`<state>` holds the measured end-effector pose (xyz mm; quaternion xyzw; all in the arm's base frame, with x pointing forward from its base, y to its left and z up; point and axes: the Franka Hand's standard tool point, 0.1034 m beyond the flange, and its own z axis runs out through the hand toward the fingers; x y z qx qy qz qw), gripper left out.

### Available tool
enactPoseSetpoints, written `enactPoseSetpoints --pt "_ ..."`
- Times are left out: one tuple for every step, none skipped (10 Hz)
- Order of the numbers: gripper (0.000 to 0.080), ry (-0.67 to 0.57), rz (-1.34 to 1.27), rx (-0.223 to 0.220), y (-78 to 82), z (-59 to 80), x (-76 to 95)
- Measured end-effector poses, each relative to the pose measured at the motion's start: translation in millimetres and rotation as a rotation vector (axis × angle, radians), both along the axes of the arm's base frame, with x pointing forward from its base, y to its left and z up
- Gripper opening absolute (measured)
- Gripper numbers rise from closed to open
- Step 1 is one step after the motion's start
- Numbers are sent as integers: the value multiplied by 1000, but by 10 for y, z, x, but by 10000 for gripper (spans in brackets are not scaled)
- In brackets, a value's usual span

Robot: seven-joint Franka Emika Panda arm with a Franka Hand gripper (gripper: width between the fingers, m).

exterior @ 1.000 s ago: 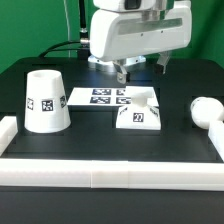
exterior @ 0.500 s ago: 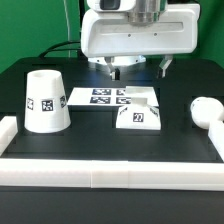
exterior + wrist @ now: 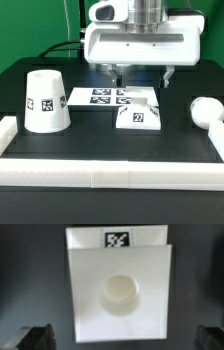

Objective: Assemble lamp

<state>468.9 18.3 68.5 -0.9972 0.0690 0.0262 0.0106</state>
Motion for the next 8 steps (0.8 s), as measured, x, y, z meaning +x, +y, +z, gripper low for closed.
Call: enactPoseSetpoints --pt "699 2 0 0 1 -57 -16" --pt "699 7 0 1 2 -129 -38" --pt "699 12 4 1 4 -179 -62" --pt "699 15 7 1 9 -211 -83" --pt "699 21 10 2 19 -238 -114" --pt "699 26 14 2 25 -252 -139" --pt "612 27 17 2 34 -255 -147" --pt "612 27 22 2 41 -252 -145"
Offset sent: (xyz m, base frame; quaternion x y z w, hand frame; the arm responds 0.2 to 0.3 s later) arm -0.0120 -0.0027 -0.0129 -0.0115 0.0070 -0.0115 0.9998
